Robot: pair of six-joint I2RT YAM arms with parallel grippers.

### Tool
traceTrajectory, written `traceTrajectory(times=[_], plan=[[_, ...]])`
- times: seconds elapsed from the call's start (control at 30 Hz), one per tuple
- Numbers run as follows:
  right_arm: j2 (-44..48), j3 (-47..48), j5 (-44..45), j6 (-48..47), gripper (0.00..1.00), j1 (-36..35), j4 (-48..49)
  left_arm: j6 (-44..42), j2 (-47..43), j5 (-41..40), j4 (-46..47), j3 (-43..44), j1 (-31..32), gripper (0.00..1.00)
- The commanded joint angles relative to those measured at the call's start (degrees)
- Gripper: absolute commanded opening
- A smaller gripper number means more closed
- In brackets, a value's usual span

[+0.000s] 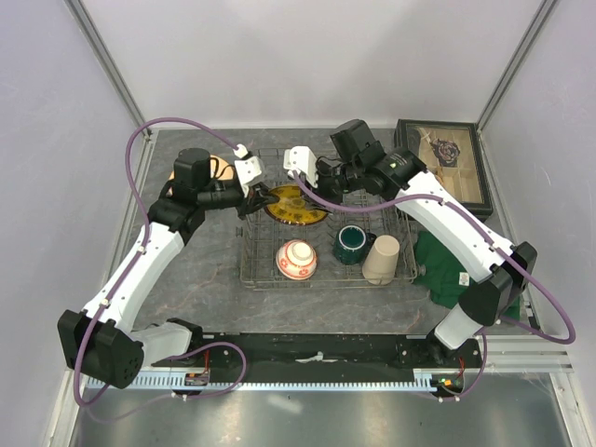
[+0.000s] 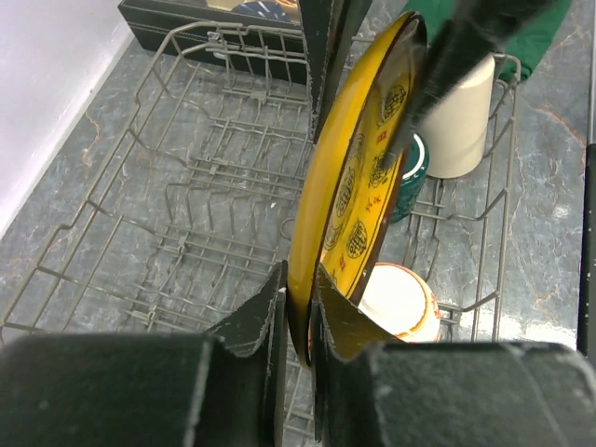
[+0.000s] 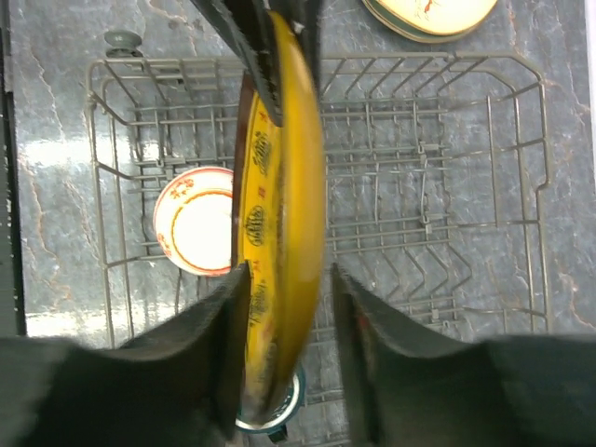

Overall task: Unload the mixed dishes from the dish rack
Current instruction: Place the plate at the center of the board.

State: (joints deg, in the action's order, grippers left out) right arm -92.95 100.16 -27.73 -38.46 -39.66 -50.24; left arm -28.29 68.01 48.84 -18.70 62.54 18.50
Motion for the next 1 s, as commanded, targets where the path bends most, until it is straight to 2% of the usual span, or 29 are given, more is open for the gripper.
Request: traceTrajectory(times=[0.0,0.07,0.1,0.2,0.47,0.67,0.97], plan=[[2.68,-0.58,-2.25,0.31,0.55,-0.16,2.51,6.58,-0.16,-3.65,5.25,0.39,0.57,0.01],[3.03,-1.02,-2.07,0.58,0.6,-0.15,2.86,8.24,-0.24,-6.91,6.48,0.21,0.57,0.02],[3.03,-1.28,-1.81,0.84,0.66,-0.07,2.95,8.69,-0.42,-9.35,6.83,0.12,0.48,0.01],[3.74,-1.9,-1.46,1.1,0.73,-0.16,3.57,9.83,-0.86,-12.62,8.15,-0.31,0.57,0.02],[5.85,-2.69,2.14,2.6,0.81,-0.24,5.85,14.04,-0.51,-24.66,9.2,-0.05,-0.74,0.01],[7.78,-4.36,4.34,2.42,0.82,-0.07,6.99,27.12,1.68,-22.13,10.17,1.88,-11.97,0.01],[9.36,-7.17,6.02,1.98,0.83,-0.07,7.96,39.96,6.87,-18.61,11.49,3.99,-23.5,0.02]])
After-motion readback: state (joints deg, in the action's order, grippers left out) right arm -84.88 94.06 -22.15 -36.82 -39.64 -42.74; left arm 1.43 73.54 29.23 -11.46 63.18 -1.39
